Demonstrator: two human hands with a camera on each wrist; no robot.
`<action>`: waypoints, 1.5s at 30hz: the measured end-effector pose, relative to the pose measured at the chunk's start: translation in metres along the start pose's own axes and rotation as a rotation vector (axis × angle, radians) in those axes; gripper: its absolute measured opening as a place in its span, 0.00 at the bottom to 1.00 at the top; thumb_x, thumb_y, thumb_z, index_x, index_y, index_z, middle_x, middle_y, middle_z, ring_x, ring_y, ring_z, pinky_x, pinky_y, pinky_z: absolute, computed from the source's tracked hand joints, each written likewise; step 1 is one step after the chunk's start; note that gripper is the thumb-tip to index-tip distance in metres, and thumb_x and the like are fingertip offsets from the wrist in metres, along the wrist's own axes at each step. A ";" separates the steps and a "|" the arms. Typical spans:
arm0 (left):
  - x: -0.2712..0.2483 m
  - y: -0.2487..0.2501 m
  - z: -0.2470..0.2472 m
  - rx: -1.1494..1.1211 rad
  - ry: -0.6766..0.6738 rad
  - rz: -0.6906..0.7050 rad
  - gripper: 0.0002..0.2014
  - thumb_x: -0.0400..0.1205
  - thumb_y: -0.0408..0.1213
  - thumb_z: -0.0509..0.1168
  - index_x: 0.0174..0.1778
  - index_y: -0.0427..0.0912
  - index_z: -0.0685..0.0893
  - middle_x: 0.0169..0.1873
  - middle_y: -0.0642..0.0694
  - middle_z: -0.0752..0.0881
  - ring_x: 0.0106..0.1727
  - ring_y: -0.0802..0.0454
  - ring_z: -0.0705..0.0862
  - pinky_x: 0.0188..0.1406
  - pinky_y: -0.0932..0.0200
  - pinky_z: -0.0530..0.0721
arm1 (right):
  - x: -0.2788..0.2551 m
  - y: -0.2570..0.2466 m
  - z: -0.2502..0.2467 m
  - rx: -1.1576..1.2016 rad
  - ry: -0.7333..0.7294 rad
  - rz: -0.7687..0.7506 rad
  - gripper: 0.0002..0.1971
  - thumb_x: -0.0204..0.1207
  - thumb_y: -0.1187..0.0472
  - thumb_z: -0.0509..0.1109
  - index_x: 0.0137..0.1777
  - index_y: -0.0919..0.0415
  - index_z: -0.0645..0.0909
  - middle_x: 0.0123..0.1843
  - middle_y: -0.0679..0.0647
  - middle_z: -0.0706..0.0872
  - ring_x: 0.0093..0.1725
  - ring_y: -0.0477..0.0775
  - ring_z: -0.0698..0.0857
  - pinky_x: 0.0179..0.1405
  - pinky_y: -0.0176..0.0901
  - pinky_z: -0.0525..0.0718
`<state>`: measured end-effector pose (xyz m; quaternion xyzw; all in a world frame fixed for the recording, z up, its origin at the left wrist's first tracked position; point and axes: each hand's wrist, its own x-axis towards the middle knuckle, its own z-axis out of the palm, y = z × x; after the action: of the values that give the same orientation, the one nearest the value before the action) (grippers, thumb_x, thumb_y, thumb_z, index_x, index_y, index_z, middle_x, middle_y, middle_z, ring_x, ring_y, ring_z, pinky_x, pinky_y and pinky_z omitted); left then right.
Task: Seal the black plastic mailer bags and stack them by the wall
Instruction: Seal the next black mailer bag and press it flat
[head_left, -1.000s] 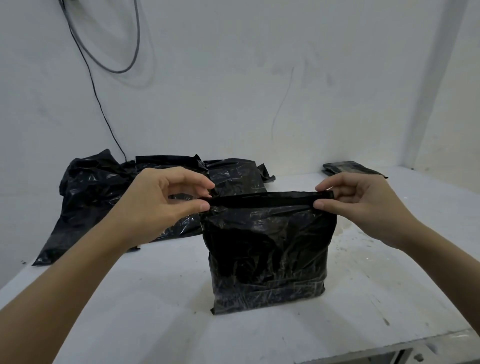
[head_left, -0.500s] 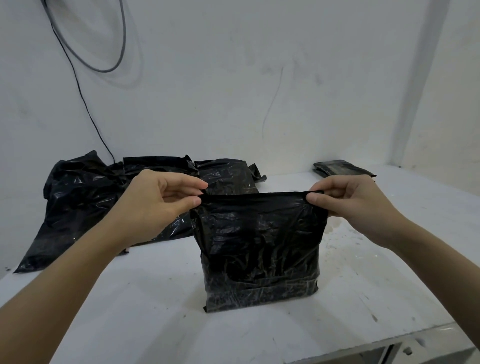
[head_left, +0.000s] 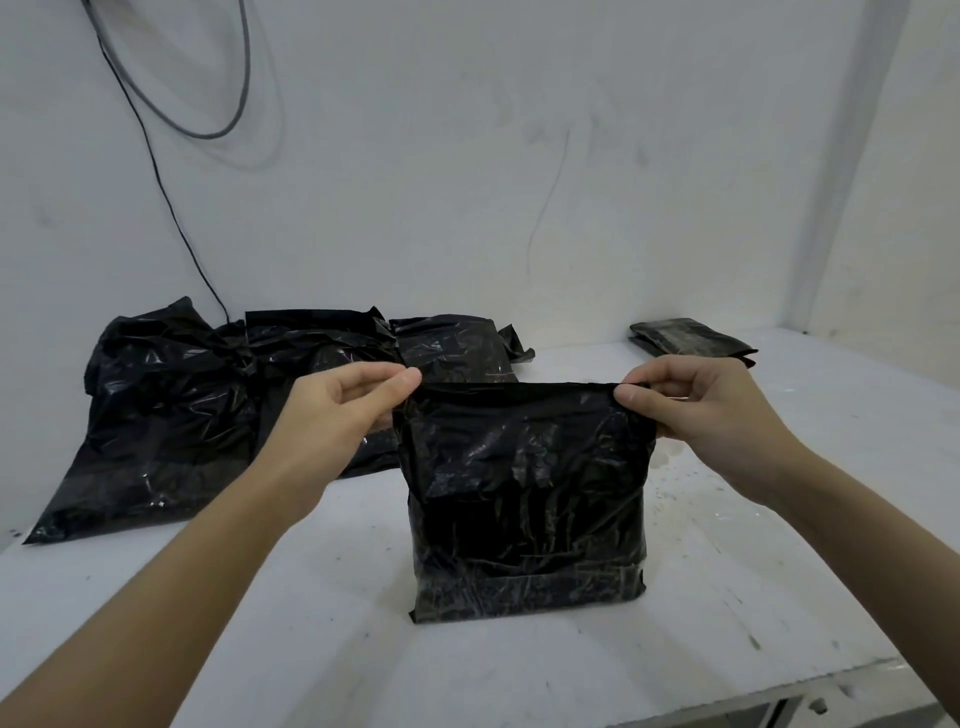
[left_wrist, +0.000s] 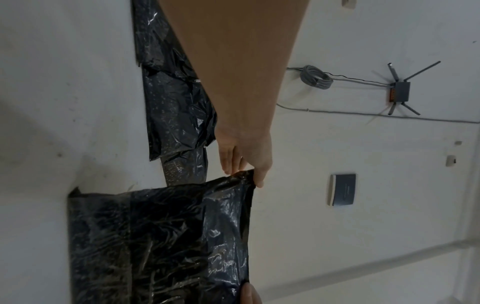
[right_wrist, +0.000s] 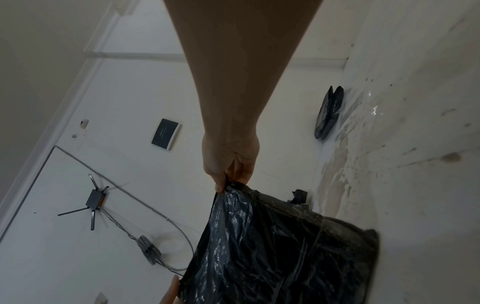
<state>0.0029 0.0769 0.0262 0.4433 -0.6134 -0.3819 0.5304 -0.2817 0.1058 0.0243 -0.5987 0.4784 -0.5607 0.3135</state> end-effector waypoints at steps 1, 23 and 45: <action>-0.001 0.000 0.001 -0.015 -0.014 -0.027 0.19 0.67 0.52 0.71 0.50 0.46 0.91 0.47 0.51 0.92 0.52 0.55 0.88 0.44 0.66 0.83 | 0.000 0.000 0.000 -0.004 0.000 -0.001 0.03 0.72 0.69 0.74 0.38 0.63 0.86 0.32 0.60 0.87 0.36 0.58 0.83 0.43 0.48 0.84; 0.003 0.001 0.015 -0.073 0.132 -0.187 0.11 0.85 0.41 0.63 0.44 0.38 0.83 0.56 0.35 0.83 0.57 0.43 0.83 0.29 0.55 0.88 | 0.003 -0.006 -0.006 0.335 -0.035 0.370 0.08 0.60 0.58 0.75 0.38 0.56 0.81 0.41 0.49 0.87 0.41 0.47 0.83 0.34 0.38 0.78; 0.042 -0.020 0.035 -0.172 0.225 -0.583 0.22 0.84 0.29 0.63 0.73 0.27 0.67 0.78 0.33 0.63 0.78 0.33 0.64 0.56 0.28 0.81 | 0.054 0.017 0.034 0.117 0.167 0.712 0.04 0.79 0.75 0.65 0.46 0.69 0.73 0.58 0.63 0.75 0.60 0.63 0.76 0.45 0.63 0.83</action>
<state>-0.0309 0.0303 0.0156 0.5934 -0.3638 -0.5166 0.4988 -0.2567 0.0442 0.0228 -0.3282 0.6478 -0.4897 0.4826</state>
